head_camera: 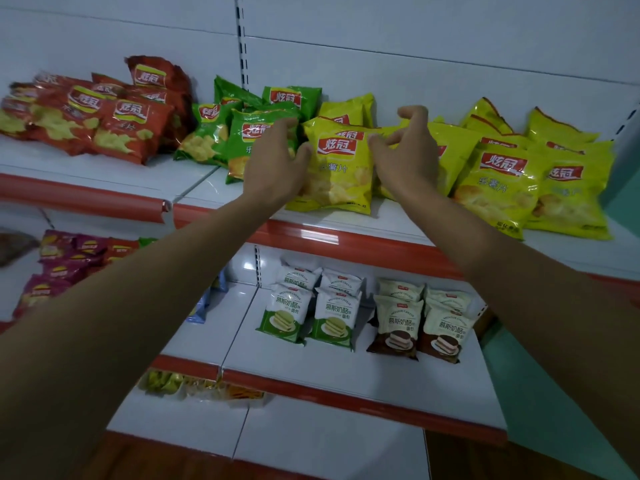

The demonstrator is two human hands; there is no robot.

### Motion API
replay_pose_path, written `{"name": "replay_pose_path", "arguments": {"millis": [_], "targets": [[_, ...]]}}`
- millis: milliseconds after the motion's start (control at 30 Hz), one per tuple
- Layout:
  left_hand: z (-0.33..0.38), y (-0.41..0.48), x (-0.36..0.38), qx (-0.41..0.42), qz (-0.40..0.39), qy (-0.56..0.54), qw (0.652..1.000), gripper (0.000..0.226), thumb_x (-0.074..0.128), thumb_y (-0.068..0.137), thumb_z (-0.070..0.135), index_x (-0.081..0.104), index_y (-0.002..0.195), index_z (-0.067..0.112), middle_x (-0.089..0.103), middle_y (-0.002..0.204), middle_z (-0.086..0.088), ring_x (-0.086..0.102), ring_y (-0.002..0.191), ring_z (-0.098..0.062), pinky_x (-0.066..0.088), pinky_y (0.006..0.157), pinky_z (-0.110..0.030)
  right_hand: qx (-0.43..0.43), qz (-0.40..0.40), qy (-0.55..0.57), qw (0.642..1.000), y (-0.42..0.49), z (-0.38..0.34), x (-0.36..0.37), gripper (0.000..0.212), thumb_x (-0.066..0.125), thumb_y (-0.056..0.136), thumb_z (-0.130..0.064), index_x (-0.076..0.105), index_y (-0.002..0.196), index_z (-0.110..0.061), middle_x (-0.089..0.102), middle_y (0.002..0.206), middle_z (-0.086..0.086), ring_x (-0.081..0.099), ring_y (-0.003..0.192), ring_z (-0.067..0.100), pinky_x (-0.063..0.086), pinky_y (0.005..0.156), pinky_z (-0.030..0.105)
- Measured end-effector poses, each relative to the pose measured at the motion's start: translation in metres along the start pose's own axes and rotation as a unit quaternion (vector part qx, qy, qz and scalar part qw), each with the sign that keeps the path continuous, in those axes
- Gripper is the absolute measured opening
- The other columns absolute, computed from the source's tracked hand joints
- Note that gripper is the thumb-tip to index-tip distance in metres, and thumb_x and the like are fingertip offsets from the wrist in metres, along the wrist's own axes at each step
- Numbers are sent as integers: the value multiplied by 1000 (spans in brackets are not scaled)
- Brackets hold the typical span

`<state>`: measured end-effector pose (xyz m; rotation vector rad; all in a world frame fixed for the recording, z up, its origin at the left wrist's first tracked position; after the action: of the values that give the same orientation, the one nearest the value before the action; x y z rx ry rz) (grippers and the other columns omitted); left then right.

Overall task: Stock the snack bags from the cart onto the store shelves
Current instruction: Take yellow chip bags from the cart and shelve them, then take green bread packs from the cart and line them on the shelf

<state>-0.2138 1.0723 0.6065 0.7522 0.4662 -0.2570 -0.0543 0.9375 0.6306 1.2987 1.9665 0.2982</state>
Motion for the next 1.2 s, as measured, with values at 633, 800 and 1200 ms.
{"name": "replay_pose_path", "arguments": {"millis": [633, 800, 1200], "targets": [[-220, -152, -394, -148, 145, 137, 969, 41, 51, 94, 30, 48, 131, 13, 54, 130, -7, 52, 115, -22, 44, 96, -37, -218, -242, 204, 923, -233, -353, 257, 22, 61, 87, -27, 56, 105, -14, 49, 67, -14, 55, 72, 12, 46, 70, 31], [-310, -259, -522, -269, 195, 163, 929, 39, 51, 95, 29, 48, 130, 12, 57, 127, -6, 56, 110, -20, 50, 91, -37, -250, -350, 214, 877, -356, -441, 348, 21, 60, 90, -28, 57, 106, -15, 46, 70, -15, 50, 71, 11, 43, 70, 30], [-469, -458, -660, -503, 198, 112, 834, 38, 49, 96, 36, 50, 128, 15, 53, 112, -1, 52, 97, -17, 45, 77, -33, -233, -563, 174, 774, -587, -495, 517, 21, 57, 93, -29, 57, 109, -15, 48, 73, -12, 50, 71, 12, 41, 69, 30]]}}
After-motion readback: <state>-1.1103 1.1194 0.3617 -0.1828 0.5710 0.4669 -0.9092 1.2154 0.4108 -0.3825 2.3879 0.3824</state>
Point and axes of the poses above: each hand's wrist, its own y-axis towards the middle knuckle, its own x-axis out of the palm, z = x × y, the point moved 10 cm from there along y, towards the middle knuckle
